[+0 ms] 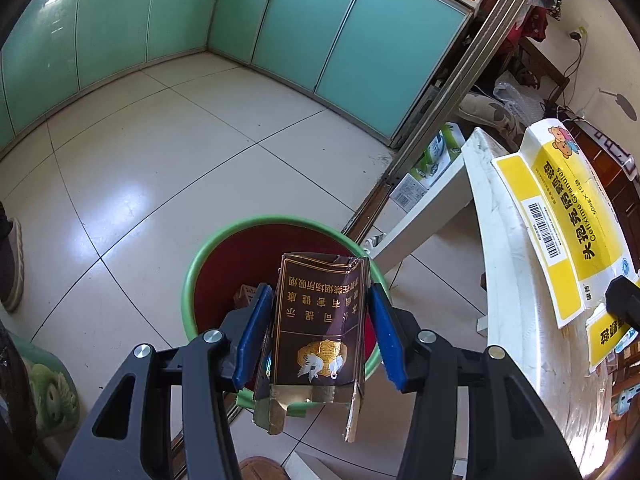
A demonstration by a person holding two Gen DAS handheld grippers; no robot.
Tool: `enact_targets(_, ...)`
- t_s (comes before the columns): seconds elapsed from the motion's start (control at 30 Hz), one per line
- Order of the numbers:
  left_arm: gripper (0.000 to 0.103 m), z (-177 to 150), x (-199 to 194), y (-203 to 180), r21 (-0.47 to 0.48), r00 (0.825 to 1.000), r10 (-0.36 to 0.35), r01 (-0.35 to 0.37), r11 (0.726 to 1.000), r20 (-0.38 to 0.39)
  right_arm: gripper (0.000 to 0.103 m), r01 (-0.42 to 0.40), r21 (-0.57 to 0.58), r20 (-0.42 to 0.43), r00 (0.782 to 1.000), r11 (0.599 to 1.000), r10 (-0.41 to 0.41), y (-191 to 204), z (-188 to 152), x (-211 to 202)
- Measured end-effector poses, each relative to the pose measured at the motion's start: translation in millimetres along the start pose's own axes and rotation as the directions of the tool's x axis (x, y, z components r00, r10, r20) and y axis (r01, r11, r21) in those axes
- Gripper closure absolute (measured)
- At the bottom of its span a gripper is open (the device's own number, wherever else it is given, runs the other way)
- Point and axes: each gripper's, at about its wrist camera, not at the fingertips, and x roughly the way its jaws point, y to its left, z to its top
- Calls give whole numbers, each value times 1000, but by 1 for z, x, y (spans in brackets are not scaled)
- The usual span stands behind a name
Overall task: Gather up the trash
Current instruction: 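Carry the cigarette box and yellow carton over the red bucket, then open both grippers to drop the boxes into the bucket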
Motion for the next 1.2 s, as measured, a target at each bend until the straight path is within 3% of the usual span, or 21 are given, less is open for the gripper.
enact_targets(0.27, 56, 3, 16, 11, -38, 999, 29, -30, 999, -28, 74, -37, 15, -65, 997, 999, 38, -3, 10, 33)
enact_targets(0.97, 57, 2, 39, 21, -99, 997, 46, -53, 994, -68, 72, -4, -9, -169, 986, 1000, 3, 5, 18, 88)
enact_targets(1.13, 41, 3, 38, 24, -119, 997, 60, -66, 991, -55, 67, 7, -8, -174, 985, 1000, -8, 0, 21, 93)
enact_targets(1.2, 34, 4, 37, 24, -119, 996, 70, -76, 990, -49, 58, 13, 1, -165, 986, 1000, -13, -4, 22, 93)
